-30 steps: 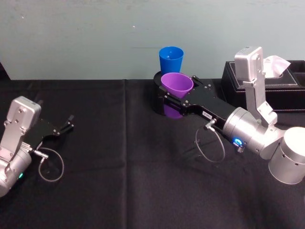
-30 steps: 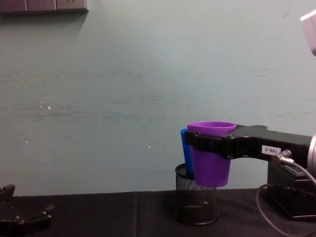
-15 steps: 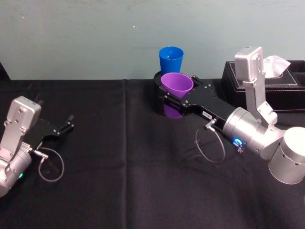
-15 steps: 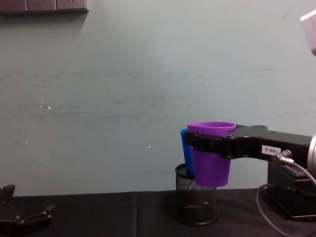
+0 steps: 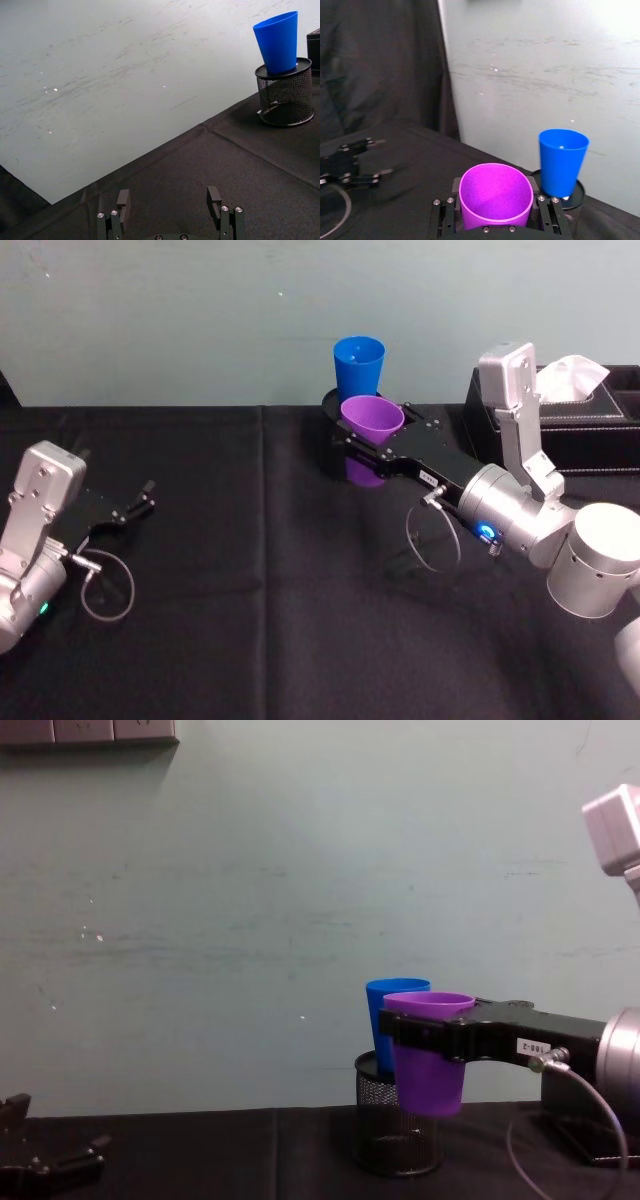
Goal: Pick up one cup with a gripper and tap it against the other cup.
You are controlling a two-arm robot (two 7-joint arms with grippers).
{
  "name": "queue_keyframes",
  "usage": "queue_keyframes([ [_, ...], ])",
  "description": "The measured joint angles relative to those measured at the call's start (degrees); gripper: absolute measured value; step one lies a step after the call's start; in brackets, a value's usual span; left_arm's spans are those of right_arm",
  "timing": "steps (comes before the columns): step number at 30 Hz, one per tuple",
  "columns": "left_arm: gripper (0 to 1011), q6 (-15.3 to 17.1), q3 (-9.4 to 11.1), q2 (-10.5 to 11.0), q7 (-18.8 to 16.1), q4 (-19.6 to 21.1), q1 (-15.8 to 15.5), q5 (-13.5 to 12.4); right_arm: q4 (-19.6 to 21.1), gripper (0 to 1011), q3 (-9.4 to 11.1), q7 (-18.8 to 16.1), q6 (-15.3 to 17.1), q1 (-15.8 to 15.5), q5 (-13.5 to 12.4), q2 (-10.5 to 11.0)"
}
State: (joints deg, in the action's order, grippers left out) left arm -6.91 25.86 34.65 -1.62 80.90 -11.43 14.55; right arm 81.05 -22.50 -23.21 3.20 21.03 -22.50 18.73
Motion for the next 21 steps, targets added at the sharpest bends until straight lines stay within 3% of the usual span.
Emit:
queue_keyframes([
  [14,1000,0.0,0.0,0.0,0.0,0.0,0.0,0.0,-12.8,743,-0.2,0.5,-1.9,7.5,1.4,-4.9],
  [21,1000,0.0,0.0,0.0,0.0,0.0,0.0,0.0,-16.8,743,-0.2,0.3,-2.9,9.8,2.1,-6.4],
])
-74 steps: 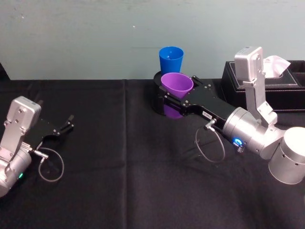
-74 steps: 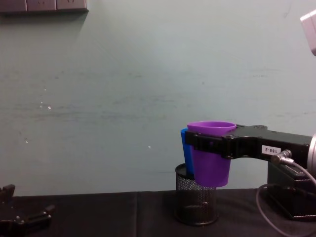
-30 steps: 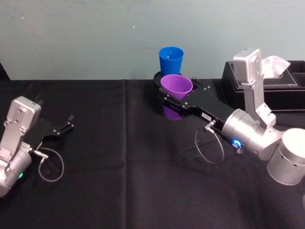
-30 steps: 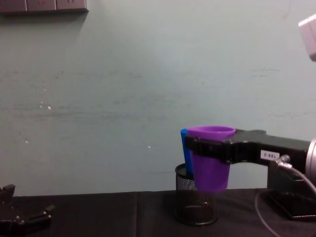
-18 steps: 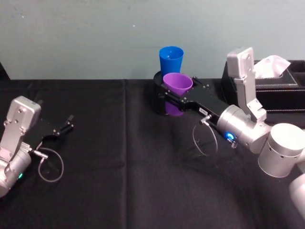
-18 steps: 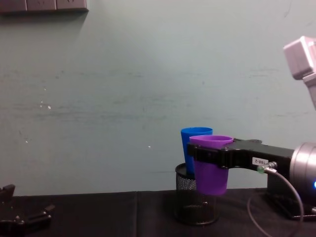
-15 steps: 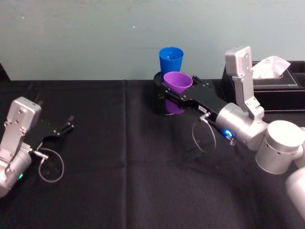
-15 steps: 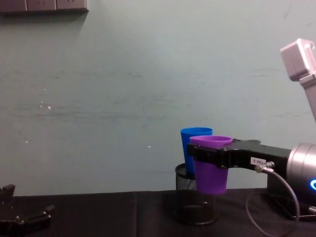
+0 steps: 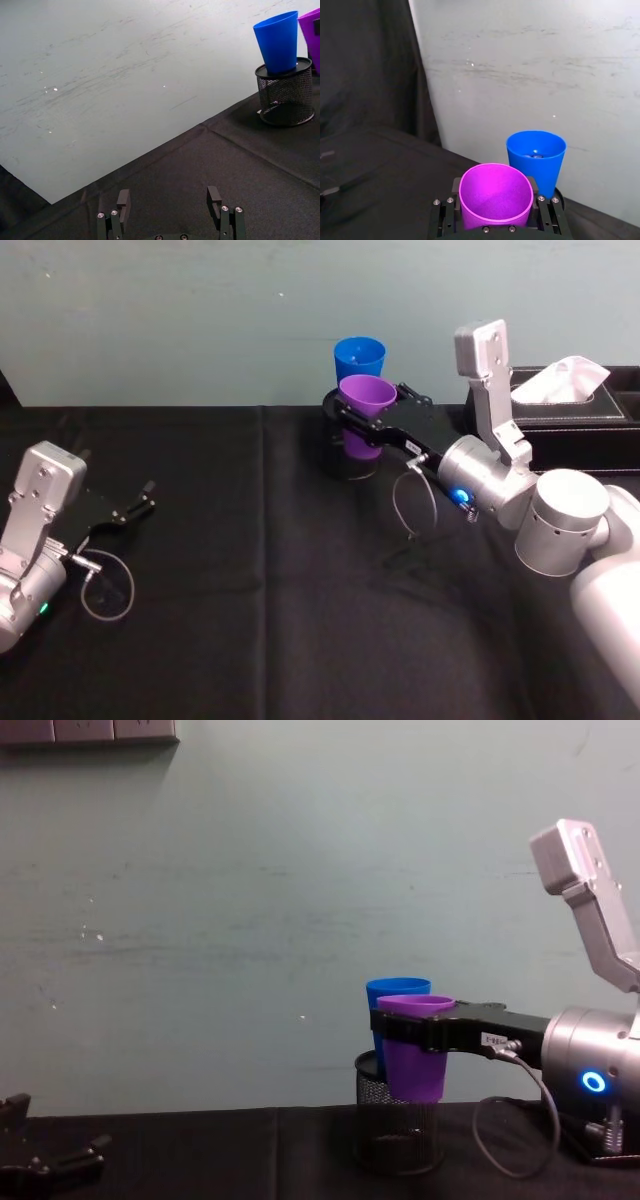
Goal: Pick up one cup with a gripper and tap it against the other cup.
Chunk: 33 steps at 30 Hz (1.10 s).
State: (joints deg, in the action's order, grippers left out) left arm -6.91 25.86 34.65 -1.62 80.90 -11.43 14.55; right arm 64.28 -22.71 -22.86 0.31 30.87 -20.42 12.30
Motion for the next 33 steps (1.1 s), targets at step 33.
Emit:
queue_keyframes([
  [33,1000,0.0,0.0,0.0,0.0,0.0,0.0,0.0,-12.3,743,1.9,-0.3,-3.3,7.5,2.9,-4.6],
])
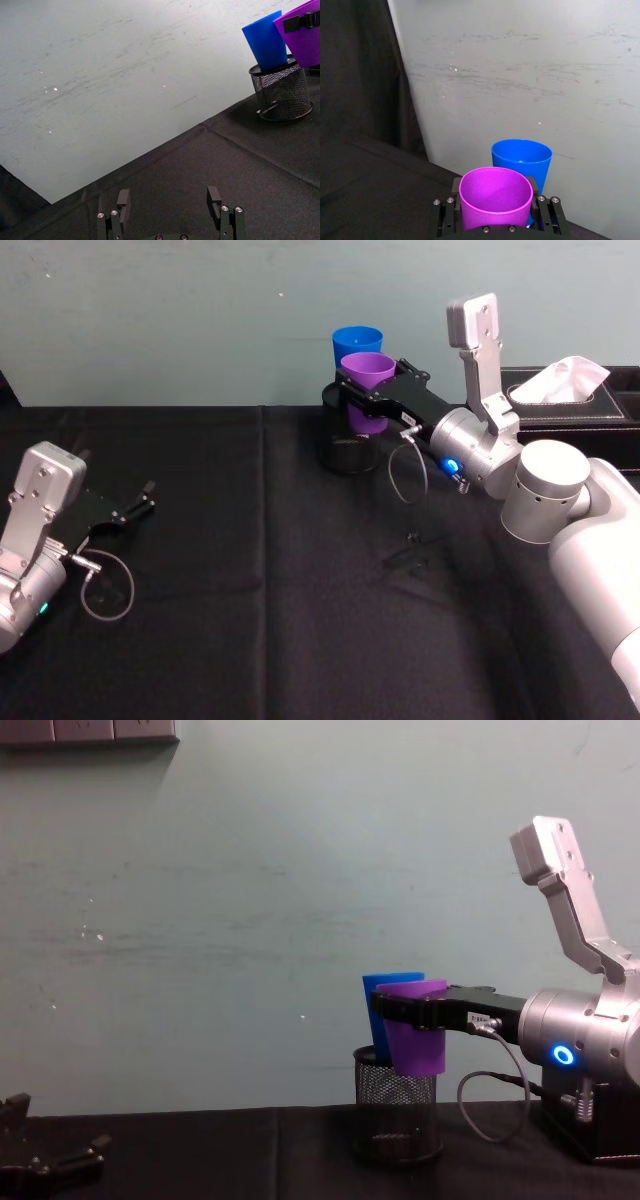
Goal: Pick up one cup with a gripper and tap it against the other cup.
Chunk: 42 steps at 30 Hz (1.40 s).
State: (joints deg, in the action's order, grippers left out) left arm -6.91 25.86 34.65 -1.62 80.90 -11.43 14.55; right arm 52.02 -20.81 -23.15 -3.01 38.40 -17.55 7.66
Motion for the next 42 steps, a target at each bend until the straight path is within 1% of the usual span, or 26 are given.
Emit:
queue_keyframes([
  [42,1000,0.0,0.0,0.0,0.0,0.0,0.0,0.0,0.1,743,-0.1,0.0,0.0,-0.1,-0.1,0.1],
])
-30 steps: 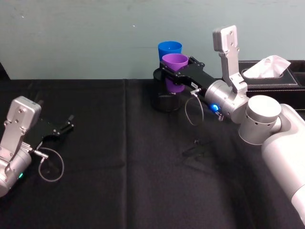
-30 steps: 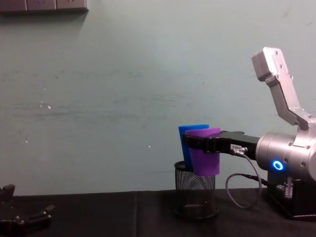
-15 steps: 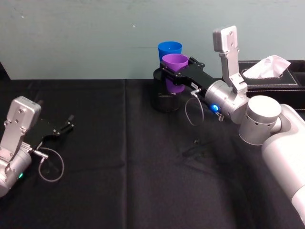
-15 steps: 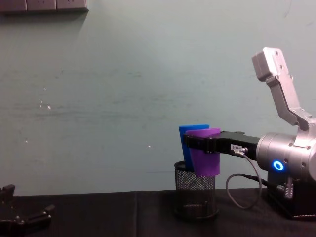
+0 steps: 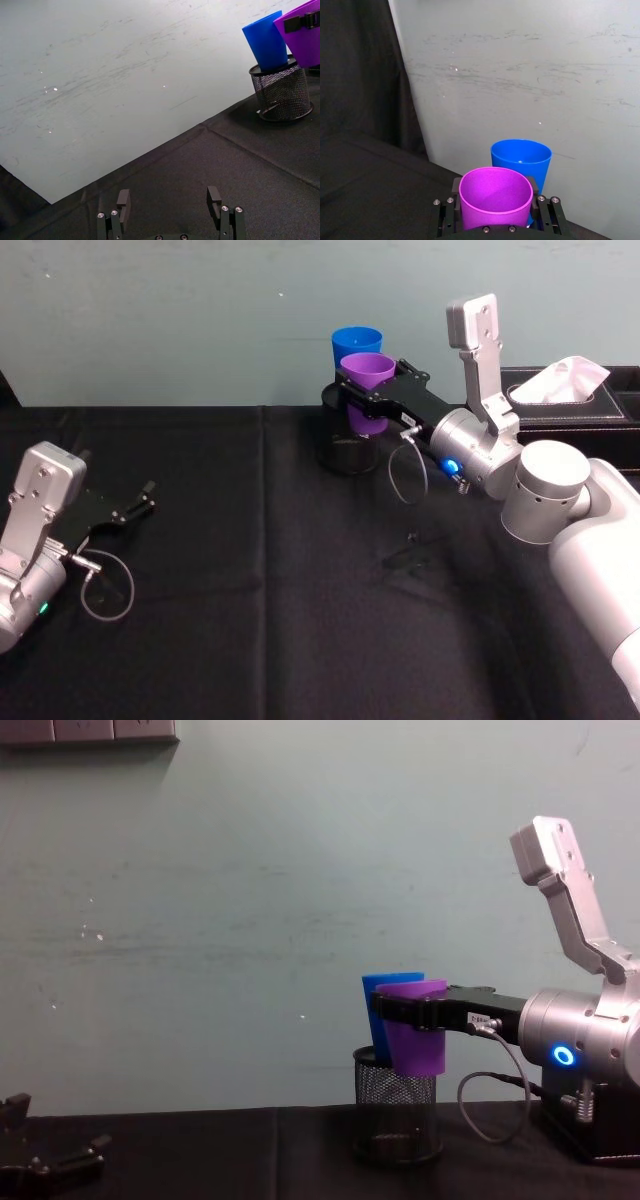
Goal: Pick up one cup with a gripper and tap it against the other cup.
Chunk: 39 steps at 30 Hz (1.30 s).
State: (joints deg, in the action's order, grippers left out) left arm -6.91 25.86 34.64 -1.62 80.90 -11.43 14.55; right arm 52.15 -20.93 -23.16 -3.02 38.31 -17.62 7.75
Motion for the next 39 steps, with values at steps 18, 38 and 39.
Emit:
queue_keyframes([
  [18,1000,0.0,0.0,0.0,0.0,0.0,0.0,0.0,0.0,743,0.0,0.0,0.0,0.0,0.0,0.0],
  [38,1000,0.0,0.0,0.0,0.0,0.0,0.0,0.0,0.0,743,0.0,0.0,0.0,0.0,0.0,0.0],
  [39,1000,0.0,0.0,0.0,0.0,0.0,0.0,0.0,0.0,743,0.0,0.0,0.0,0.0,0.0,0.0],
])
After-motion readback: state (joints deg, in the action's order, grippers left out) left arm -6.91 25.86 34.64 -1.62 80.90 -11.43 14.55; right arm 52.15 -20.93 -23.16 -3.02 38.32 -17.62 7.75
